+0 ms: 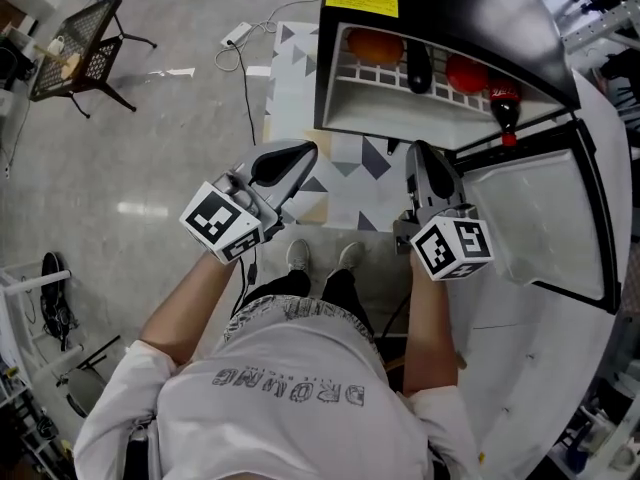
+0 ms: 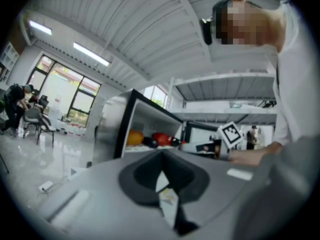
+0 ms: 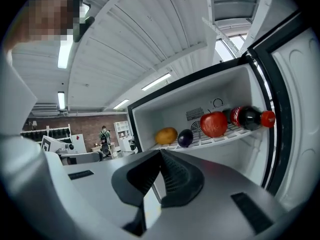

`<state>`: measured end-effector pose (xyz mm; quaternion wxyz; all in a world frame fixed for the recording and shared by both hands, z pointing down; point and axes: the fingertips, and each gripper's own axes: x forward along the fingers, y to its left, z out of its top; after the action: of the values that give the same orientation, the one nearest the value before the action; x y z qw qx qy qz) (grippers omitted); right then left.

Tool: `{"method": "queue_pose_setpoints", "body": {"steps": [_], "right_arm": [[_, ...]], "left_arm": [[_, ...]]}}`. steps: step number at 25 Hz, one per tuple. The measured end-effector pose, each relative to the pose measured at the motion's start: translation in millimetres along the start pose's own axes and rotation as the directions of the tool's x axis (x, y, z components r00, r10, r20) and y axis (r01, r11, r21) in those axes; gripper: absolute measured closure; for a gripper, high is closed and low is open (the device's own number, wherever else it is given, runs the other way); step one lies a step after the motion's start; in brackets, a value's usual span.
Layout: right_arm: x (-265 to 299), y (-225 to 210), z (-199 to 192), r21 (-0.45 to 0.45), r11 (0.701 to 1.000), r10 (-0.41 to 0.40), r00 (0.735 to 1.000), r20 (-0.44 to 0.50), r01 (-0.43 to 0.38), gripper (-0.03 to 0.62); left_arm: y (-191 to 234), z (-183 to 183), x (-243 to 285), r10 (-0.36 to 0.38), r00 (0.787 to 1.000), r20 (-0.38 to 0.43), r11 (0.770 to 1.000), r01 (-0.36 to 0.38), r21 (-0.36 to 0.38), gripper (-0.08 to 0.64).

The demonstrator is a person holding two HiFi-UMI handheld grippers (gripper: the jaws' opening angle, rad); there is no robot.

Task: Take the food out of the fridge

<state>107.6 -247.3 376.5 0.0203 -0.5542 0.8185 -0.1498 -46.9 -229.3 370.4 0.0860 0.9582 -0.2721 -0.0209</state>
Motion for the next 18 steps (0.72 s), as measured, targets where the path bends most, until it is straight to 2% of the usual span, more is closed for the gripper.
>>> {"method": "queue_pose_setpoints", "body": {"steps": [10,13,18], "right_arm": [[35,-25,22,-0.079,0.997,0.024,1.0,0.018,-0.022,0.595],[42,-33,23,-0.084,0.996,0.016,1.0,0.017,-0.014,0.553],[52,-44,23,-0.09,0.996,0.003,1.0,0.018,-0.001,0.52]], "left_arm": [[1,-5,26,0.06,0.998,-0.02,0.998,-0.06,0.0,0.552],[0,-5,32,0.068,0.997,-0.021,0.998,-0.068,0.003,0.552],[-2,-5,37,0.08,0.997,-0.023,0.997,-0.08,0.007,0.552]]}}
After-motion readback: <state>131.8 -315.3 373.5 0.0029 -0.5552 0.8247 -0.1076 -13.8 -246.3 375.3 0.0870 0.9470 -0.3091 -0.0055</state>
